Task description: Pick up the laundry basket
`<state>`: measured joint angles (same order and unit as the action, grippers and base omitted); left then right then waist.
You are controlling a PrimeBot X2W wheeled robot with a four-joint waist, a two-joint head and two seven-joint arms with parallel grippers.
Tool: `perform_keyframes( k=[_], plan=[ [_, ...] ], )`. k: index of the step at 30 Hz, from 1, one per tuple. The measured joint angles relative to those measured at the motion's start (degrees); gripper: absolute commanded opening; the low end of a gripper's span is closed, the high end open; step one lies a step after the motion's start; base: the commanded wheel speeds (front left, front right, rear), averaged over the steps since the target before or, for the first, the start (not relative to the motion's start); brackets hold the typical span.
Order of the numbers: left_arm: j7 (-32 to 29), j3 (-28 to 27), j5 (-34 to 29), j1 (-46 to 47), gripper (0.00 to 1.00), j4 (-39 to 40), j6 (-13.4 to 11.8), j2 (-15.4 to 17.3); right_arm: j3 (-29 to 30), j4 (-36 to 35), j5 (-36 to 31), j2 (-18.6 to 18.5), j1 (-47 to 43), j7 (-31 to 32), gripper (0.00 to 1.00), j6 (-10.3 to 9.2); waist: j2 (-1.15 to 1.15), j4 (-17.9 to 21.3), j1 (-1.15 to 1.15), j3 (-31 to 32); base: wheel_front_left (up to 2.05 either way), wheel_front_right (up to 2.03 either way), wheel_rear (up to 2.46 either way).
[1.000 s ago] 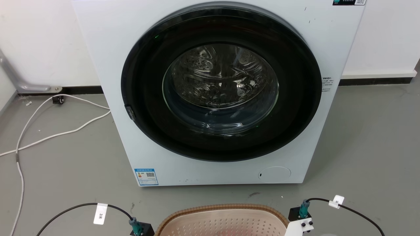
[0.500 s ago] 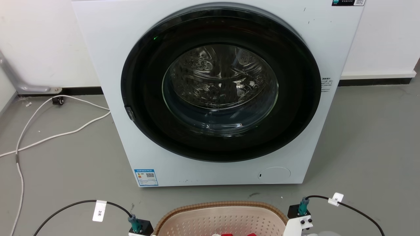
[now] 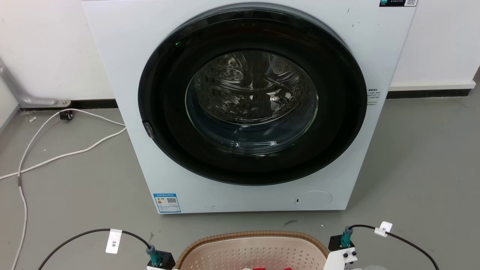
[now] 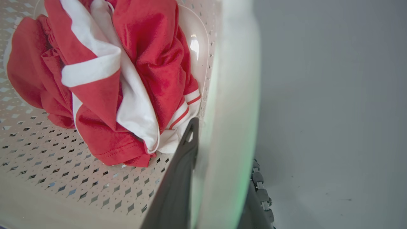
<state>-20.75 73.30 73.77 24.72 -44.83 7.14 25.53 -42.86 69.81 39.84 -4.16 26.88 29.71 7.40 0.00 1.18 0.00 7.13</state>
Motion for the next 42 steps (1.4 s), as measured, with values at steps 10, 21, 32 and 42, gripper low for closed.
perform_keyframes(
  k=[10, 21, 32, 42],
  plan=[
    [0.13, 0.0, -0.02, -0.01, 0.0, -0.05, 0.0, -0.01, -0.57, 0.38, 0.56, 0.05, 0.04, -0.43, 0.0, 0.0, 0.0, 0.01, 0.0, -0.06, 0.0, 0.0, 0.0],
    [-0.1, 0.0, -0.07, -0.1, 0.0, -0.05, 0.0, 0.0, -1.25, 0.67, 1.14, 0.07, 0.04, -0.53, 0.0, 0.0, 0.0, -0.03, 0.0, 0.04, 0.0, 0.0, 0.0],
    [-0.26, 0.0, -0.05, -0.12, 0.0, -0.04, 0.0, 0.1, -1.92, 0.8, 2.04, 0.11, 0.1, -0.69, 0.0, 0.0, 0.0, -0.05, 0.0, -0.33, 0.0, 0.0, 0.0],
    [-0.26, 0.0, 0.01, -0.12, 0.0, 0.01, 0.0, 0.2, -2.46, 0.99, 2.55, 0.19, 0.4, -0.87, 0.0, 0.0, 0.0, 0.1, 0.0, -0.68, 0.0, 0.0, 0.0]
  ],
)
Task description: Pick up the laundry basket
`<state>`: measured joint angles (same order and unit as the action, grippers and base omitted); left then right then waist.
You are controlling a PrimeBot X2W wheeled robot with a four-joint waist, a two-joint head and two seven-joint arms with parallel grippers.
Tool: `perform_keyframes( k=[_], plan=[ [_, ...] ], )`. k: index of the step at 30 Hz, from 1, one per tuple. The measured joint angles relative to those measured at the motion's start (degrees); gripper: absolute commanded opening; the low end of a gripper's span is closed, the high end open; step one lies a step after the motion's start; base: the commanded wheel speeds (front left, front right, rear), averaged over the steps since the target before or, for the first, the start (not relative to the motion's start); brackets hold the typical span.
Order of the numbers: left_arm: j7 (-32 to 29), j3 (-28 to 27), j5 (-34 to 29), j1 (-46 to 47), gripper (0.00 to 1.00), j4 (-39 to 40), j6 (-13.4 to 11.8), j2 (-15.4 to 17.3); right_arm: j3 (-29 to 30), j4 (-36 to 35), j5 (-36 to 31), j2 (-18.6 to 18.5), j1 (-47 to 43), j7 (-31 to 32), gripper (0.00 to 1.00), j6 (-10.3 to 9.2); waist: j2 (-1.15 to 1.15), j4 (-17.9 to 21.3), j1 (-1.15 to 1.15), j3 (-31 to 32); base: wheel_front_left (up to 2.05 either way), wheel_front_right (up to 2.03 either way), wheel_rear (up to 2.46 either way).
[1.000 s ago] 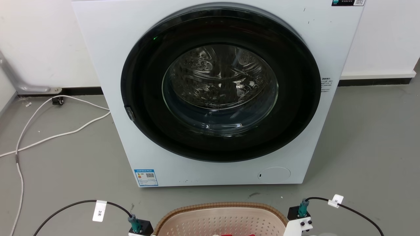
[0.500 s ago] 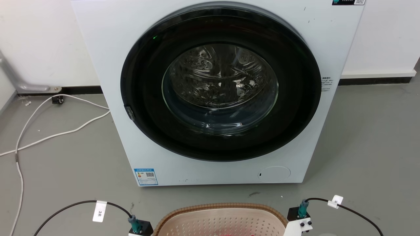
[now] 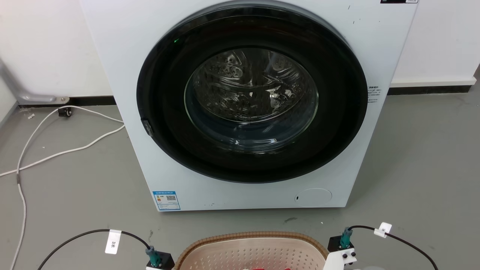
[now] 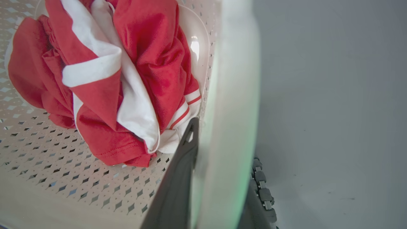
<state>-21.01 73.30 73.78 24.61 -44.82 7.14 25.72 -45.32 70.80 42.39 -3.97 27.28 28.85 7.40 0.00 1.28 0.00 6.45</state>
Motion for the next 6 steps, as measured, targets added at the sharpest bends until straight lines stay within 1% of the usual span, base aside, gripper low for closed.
perform_keyframes(
  k=[6],
  plan=[
    [-0.01, -0.01, 0.0, 0.0, 0.0, 0.05, 0.0, 0.02, -0.33, 0.11, 0.44, 0.0, 0.26, -0.04, 0.0, 0.0, 0.0, 0.09, 0.0, -0.39, 0.0, 0.0, 0.0]
  ],
)
